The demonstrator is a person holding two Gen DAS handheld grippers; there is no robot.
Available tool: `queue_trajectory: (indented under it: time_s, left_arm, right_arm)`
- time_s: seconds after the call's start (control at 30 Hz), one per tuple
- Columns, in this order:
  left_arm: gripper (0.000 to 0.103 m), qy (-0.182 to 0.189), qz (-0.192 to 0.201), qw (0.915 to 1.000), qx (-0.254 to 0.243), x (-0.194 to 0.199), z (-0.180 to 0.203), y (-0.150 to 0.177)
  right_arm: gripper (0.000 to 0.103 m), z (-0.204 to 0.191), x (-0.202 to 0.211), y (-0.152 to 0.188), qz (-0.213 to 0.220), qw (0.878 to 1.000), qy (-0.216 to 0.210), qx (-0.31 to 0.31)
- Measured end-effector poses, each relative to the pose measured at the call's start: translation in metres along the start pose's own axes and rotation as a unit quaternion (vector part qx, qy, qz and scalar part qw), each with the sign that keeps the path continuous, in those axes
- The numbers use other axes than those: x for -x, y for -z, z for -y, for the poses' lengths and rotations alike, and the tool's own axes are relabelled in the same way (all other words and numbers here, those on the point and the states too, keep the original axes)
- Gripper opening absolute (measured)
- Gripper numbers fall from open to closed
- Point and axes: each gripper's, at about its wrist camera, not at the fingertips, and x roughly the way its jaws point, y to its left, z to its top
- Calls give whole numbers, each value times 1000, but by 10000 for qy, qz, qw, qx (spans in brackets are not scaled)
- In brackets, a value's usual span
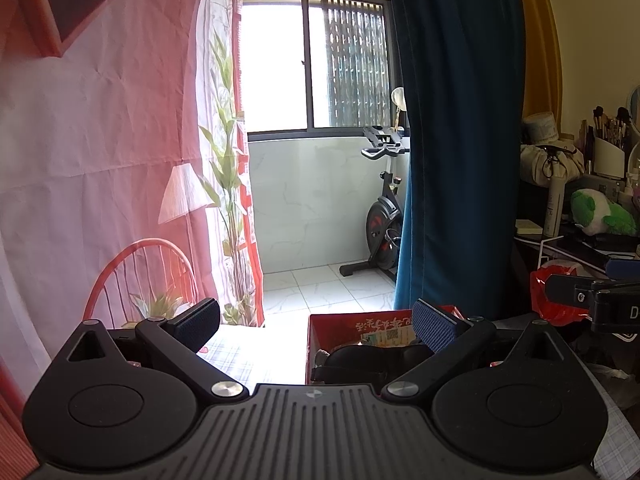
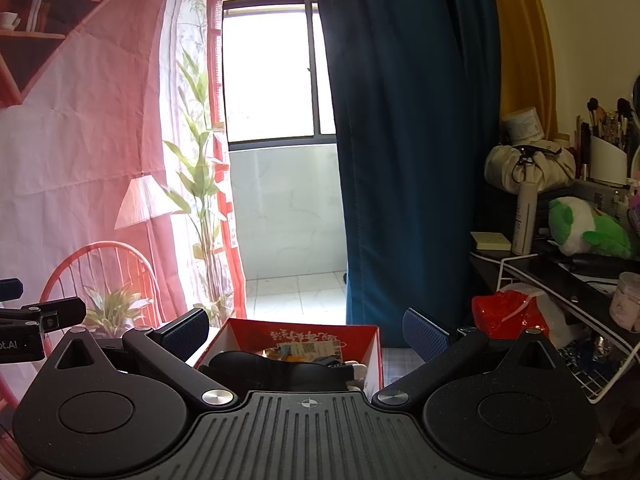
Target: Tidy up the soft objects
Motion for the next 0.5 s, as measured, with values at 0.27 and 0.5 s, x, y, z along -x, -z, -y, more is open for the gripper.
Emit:
queue_trajectory:
  time_s: [0.27,0.5]
  left_arm:
    - [103,2,-3,10000,27,2,1,0]
    - [103,5,-9,10000,63,2,-1,0]
  right_arm:
    - [103,1,1,-1,6,10000,16,5]
    - [103,2,0,-1,-5,10000,20,11]
